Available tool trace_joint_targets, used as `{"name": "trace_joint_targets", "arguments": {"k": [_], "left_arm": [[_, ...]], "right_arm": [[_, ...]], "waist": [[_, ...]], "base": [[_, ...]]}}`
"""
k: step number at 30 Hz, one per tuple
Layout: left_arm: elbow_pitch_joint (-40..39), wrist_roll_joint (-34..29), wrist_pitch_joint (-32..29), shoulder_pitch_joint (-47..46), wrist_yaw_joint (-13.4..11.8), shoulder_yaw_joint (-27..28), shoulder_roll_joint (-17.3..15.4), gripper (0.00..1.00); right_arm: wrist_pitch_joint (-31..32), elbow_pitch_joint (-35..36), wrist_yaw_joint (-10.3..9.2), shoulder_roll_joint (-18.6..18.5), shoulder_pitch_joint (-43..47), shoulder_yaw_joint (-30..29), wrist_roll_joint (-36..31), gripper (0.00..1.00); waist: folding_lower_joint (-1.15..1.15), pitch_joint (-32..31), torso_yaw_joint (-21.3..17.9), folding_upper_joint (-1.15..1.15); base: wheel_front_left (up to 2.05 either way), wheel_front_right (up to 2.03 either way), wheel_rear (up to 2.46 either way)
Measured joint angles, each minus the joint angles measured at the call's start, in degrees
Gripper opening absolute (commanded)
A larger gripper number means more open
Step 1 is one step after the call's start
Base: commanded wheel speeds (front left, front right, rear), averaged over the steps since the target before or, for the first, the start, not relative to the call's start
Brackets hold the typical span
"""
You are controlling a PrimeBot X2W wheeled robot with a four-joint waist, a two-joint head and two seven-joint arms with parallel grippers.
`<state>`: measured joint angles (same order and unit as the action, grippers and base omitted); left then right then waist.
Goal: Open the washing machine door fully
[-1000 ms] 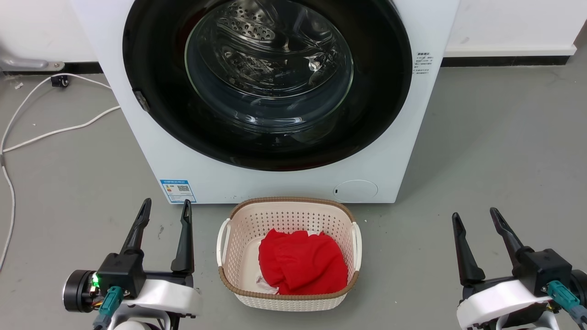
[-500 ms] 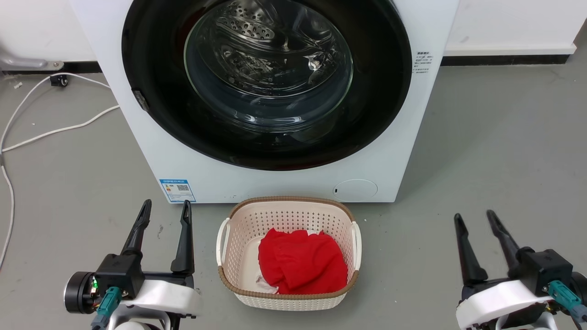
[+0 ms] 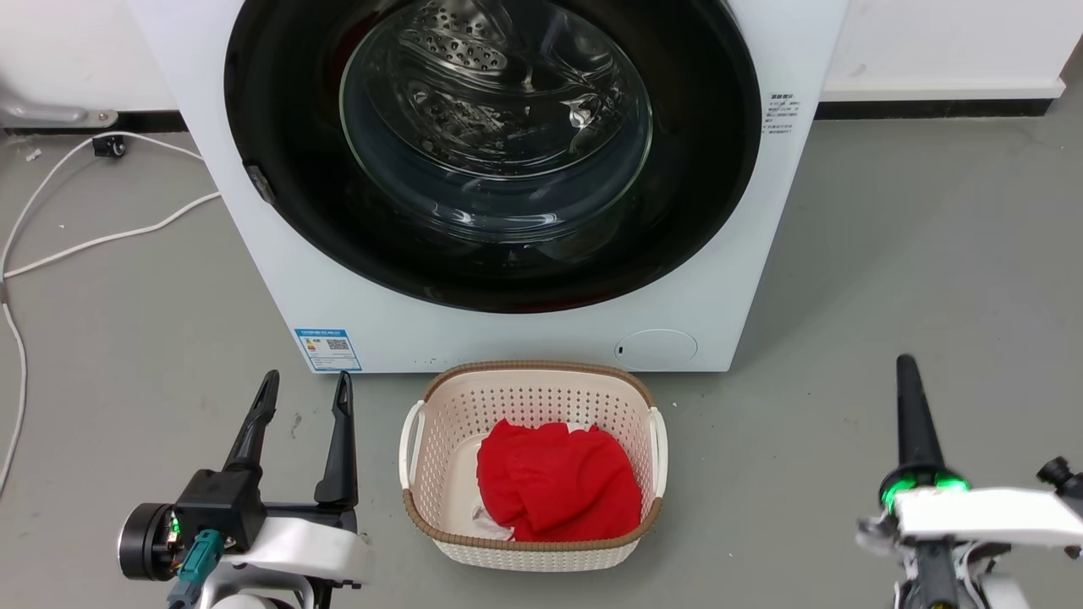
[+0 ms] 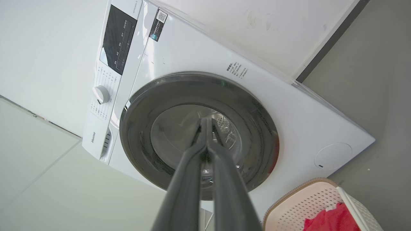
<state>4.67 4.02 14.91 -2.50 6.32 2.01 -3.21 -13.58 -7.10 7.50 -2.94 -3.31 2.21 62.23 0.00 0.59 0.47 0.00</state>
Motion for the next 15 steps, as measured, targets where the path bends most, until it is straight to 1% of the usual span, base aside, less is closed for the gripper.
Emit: {"name": "trace_joint_targets", "arguments": {"k": [4,7,11,15], "left_arm": [[-0.08,0.02,0.00,-0.09,0.07,0.16,0.07,1.00],[-0.30,0.12,0.00,-0.35,0.07,0.45,0.11,1.00],[-0.85,0.20,0.08,-1.47,0.08,0.83,0.18,1.00],[-1.43,0.20,0.15,-2.84,0.21,0.90,0.21,1.00]], "right_arm": [[0.08,-1.05,-0.01,0.01,-3.85,-1.21,12.56,0.00],[1.87,-2.64,-0.01,0.03,-7.96,-3.32,19.58,0.00],[4.53,-8.13,-0.01,-0.63,-15.25,-6.77,23.92,0.00],[8.35,-13.90,-0.01,-2.47,-24.16,-8.13,27.08,0.00]], "waist": [[0.00,0.46,-0.05,0.00],[0.00,1.14,-0.17,0.00],[0.00,2.67,-0.43,0.00],[0.00,4.67,-0.52,0.00]], "base": [[0.00,0.00,0.00],[0.00,0.00,0.00],[0.00,0.00,0.00],[0.00,0.00,0.00]]}}
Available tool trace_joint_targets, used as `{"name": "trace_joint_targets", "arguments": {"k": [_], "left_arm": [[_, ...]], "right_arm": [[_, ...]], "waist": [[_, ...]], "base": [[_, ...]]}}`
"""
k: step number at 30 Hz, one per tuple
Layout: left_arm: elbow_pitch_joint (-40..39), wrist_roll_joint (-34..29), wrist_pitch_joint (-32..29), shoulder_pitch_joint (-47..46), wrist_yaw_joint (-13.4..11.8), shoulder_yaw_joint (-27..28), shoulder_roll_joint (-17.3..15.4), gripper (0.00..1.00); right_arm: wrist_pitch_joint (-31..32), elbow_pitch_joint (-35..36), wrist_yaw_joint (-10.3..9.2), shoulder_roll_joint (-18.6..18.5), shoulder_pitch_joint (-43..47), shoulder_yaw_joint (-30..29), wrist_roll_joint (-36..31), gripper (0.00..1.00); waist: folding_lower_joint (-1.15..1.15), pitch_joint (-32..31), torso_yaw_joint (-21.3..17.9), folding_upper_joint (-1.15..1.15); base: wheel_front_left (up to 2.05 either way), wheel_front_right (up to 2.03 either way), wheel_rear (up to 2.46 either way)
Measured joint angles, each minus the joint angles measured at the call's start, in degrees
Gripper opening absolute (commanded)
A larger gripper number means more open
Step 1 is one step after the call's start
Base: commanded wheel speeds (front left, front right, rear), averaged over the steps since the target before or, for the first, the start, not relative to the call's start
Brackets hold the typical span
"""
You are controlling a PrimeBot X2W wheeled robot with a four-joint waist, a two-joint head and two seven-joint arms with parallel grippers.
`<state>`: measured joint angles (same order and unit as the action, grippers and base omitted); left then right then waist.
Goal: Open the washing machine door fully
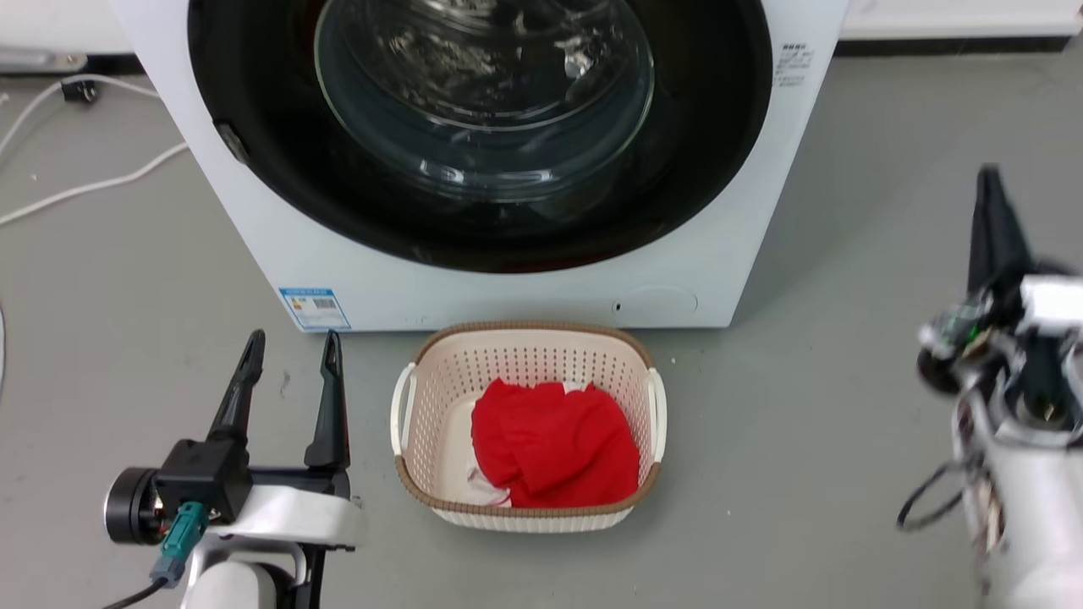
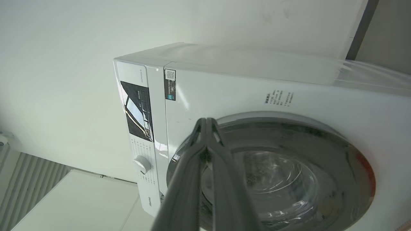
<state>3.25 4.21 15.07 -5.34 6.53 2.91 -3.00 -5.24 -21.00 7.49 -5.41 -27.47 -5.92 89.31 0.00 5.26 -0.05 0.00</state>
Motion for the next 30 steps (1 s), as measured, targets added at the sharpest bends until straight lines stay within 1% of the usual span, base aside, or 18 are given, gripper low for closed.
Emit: {"name": "trace_joint_targets", "arguments": {"k": [3,7,11,16,20,21,23,25,30], "left_arm": [[-0.37,0.08,0.00,-1.21,0.01,-0.02,0.03,1.00],[-0.74,0.18,0.00,-2.87,0.04,-0.10,0.04,1.00],[-1.31,0.44,0.00,-4.40,0.10,-0.04,0.05,1.00],[-2.15,0.42,0.00,-6.26,0.15,0.02,0.08,1.00],[-2.90,0.42,0.00,-8.16,0.27,-0.13,0.09,1.00],[-3.22,0.44,0.00,-9.37,0.29,-0.23,0.09,1.00],[-3.39,0.47,0.00,-10.02,0.27,-0.34,0.11,1.00],[-3.64,0.49,0.00,-10.41,0.27,-0.40,0.10,1.00],[-4.30,0.53,0.01,-11.50,0.02,-0.79,0.10,1.00]], "right_arm": [[2.75,-4.97,0.00,-2.19,-6.89,-0.32,1.49,0.00],[5.35,-12.44,0.00,-5.73,-16.42,0.12,1.47,0.00],[8.62,-20.43,0.00,-8.93,-26.74,2.24,-0.13,0.00],[14.13,-30.12,0.00,-11.04,-40.39,6.21,-3.37,0.00],[20.05,-36.68,0.00,-11.34,-49.95,9.83,-6.35,0.00],[24.34,-40.39,0.00,-11.14,-55.94,12.79,-9.23,0.00],[27.48,-42.54,0.00,-10.43,-59.01,14.37,-10.37,0.00],[29.67,-44.40,0.00,-9.83,-61.61,16.25,-12.30,0.00],[31.51,-48.14,0.01,-8.45,-66.87,19.03,-15.83,0.00]], "waist": [[0.00,1.68,0.13,0.00],[0.00,4.05,0.54,0.00],[0.00,6.48,1.03,0.00],[0.00,9.81,1.60,0.00],[0.00,12.65,2.12,0.00],[0.01,14.68,2.49,0.00],[0.01,15.87,2.76,0.00],[0.01,16.94,2.98,0.00],[0.01,19.45,3.42,0.00]], "base": [[0.00,0.00,0.00],[0.00,0.00,0.00],[0.00,0.00,0.00],[0.00,0.00,0.00],[0.00,0.00,0.00],[0.00,0.00,0.00],[0.00,0.00,0.00],[0.00,0.00,0.00],[0.00,0.00,0.00]]}}
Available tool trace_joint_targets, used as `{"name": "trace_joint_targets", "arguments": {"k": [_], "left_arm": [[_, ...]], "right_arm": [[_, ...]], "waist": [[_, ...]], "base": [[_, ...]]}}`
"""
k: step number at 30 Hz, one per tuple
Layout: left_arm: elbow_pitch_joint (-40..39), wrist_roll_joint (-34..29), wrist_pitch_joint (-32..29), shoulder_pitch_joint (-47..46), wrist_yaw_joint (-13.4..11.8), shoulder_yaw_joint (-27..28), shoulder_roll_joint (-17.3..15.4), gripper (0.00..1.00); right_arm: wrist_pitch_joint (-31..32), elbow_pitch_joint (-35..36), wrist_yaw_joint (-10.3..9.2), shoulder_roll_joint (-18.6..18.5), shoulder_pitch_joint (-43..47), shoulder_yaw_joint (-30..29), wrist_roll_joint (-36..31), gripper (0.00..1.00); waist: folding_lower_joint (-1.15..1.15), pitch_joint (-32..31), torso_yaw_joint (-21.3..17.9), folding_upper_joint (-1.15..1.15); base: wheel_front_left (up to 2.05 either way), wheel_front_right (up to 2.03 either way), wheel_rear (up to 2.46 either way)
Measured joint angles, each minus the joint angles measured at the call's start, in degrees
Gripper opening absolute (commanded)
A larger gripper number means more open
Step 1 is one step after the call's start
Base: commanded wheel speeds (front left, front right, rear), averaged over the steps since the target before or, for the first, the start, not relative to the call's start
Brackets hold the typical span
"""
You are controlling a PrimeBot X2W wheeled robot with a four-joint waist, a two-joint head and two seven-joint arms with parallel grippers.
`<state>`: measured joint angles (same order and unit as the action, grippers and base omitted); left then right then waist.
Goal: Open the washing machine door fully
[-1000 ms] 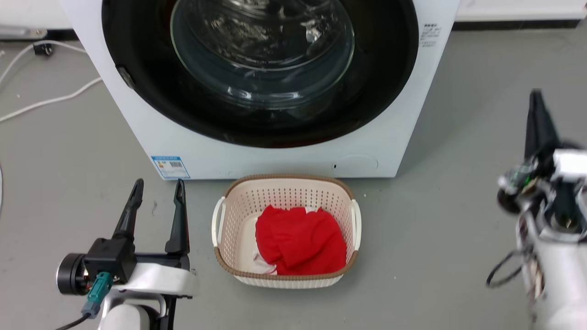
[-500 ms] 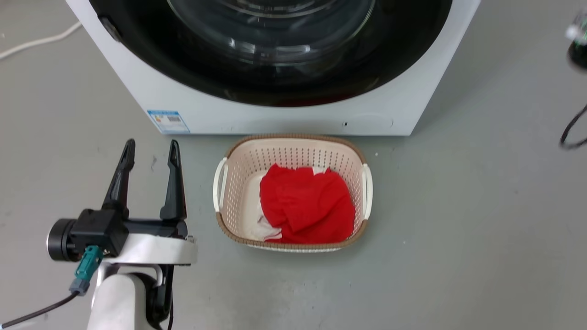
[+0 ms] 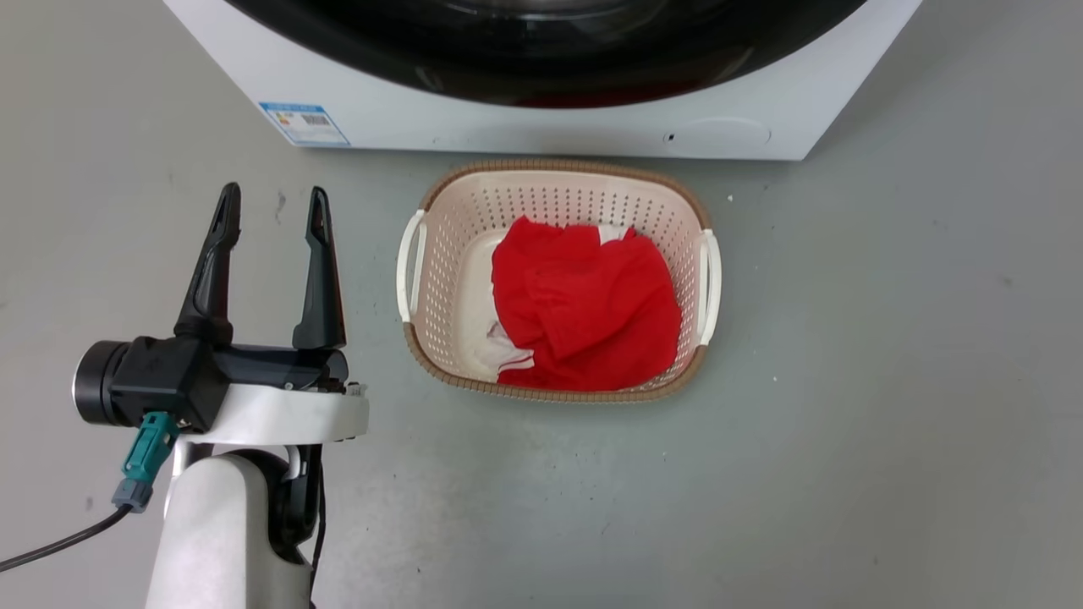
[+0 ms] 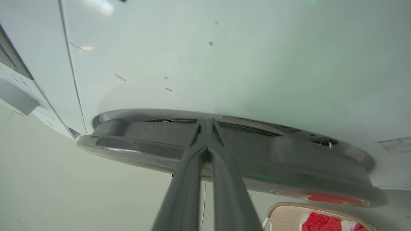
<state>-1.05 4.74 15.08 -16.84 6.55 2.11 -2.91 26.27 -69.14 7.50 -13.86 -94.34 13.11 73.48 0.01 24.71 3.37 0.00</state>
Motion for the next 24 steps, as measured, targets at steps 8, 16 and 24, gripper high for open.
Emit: {"name": "trace_joint_targets", "arguments": {"k": [8,16,24], "left_arm": [[-0.43,0.51,-0.01,-1.18,-0.56,-0.83,0.00,1.00],[-0.22,0.74,-0.01,-1.35,-1.11,-1.47,0.00,1.00],[0.32,0.98,-0.01,-1.32,-1.29,-1.66,0.00,1.00]], "right_arm": [[1.35,-2.50,0.00,1.60,-4.46,2.12,-3.02,0.00],[9.89,-1.37,-0.01,2.05,-4.41,2.29,-2.14,0.00],[22.23,7.11,-0.01,1.01,2.04,1.26,2.15,0.00]], "waist": [[0.00,3.03,0.69,0.00],[0.00,3.53,0.92,0.00],[0.00,1.99,0.53,0.00]], "base": [[0.00,0.00,0.00],[0.00,0.00,0.00],[0.00,0.00,0.00]]}}
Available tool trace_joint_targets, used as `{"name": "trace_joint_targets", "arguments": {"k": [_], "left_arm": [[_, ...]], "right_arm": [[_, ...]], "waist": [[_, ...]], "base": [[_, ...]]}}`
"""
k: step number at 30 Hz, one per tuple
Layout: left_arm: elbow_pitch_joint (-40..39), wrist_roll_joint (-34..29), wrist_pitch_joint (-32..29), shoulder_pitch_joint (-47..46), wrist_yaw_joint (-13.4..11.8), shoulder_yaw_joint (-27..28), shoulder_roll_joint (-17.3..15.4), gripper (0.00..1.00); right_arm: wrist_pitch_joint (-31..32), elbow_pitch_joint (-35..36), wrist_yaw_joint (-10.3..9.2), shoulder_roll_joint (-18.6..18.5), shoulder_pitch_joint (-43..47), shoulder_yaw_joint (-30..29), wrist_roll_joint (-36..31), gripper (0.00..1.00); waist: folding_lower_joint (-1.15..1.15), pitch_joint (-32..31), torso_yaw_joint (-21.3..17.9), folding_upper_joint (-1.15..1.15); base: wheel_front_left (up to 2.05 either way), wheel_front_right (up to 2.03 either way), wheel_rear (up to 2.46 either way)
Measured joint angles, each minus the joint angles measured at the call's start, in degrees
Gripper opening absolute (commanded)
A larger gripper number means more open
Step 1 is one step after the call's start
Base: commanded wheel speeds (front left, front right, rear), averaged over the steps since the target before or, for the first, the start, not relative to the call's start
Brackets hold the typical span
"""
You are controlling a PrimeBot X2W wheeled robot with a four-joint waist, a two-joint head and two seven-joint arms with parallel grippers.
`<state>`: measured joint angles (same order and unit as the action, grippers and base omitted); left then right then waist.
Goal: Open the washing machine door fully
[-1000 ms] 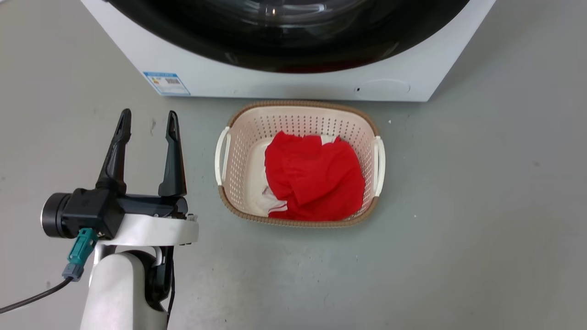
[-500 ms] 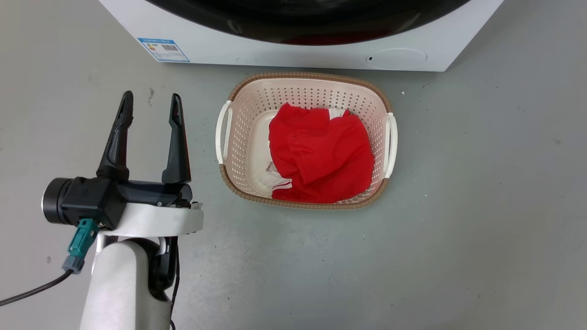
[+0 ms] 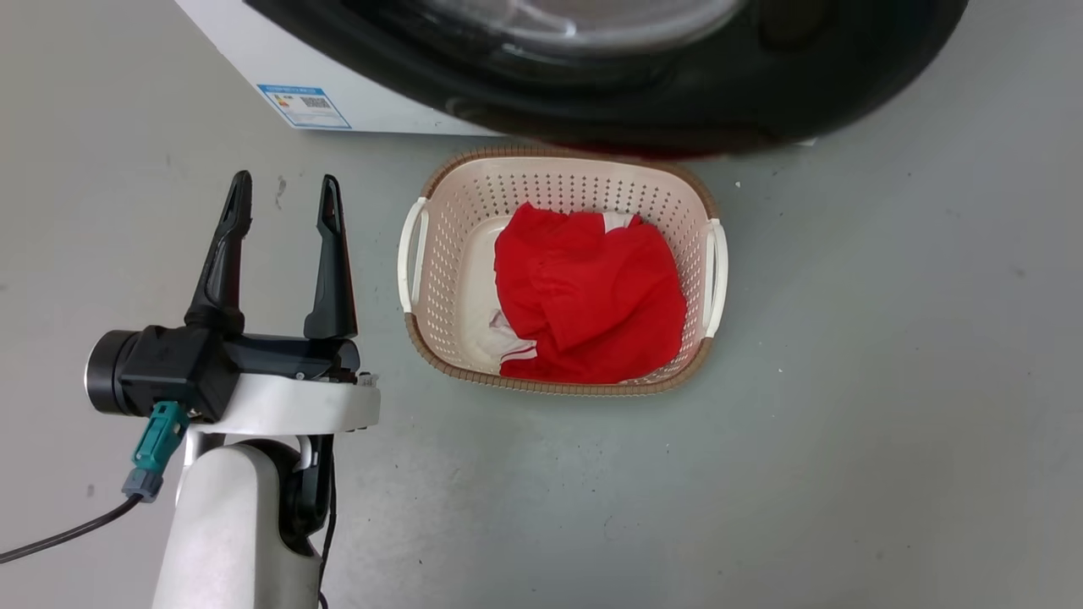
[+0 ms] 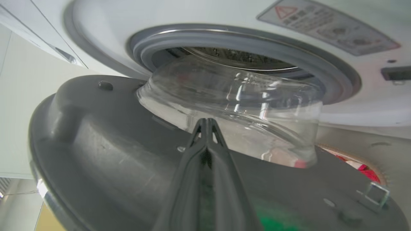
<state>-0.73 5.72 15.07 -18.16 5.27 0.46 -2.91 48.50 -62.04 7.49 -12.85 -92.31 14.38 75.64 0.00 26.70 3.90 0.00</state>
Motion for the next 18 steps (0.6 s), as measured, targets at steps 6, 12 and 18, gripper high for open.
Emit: {"name": "trace_joint_targets", "arguments": {"k": [6,12,18], "left_arm": [[0.62,-0.01,0.00,0.38,0.03,0.00,0.01,1.00],[1.78,0.01,0.00,1.63,0.26,-0.30,0.01,1.00],[2.57,0.16,0.00,4.07,0.31,-1.25,0.00,1.00]], "right_arm": [[6.87,7.94,0.00,0.74,8.10,-0.43,2.87,0.00],[11.50,15.34,0.00,3.28,16.58,0.08,4.44,0.00],[15.53,22.90,0.00,6.13,24.40,1.54,5.68,0.00]], "waist": [[0.00,-1.85,-0.37,0.00],[0.00,-4.64,-0.49,0.00],[0.00,-7.93,-0.25,0.00]], "base": [[0.00,0.00,0.00],[0.00,0.00,0.00],[0.00,0.00,0.00]]}}
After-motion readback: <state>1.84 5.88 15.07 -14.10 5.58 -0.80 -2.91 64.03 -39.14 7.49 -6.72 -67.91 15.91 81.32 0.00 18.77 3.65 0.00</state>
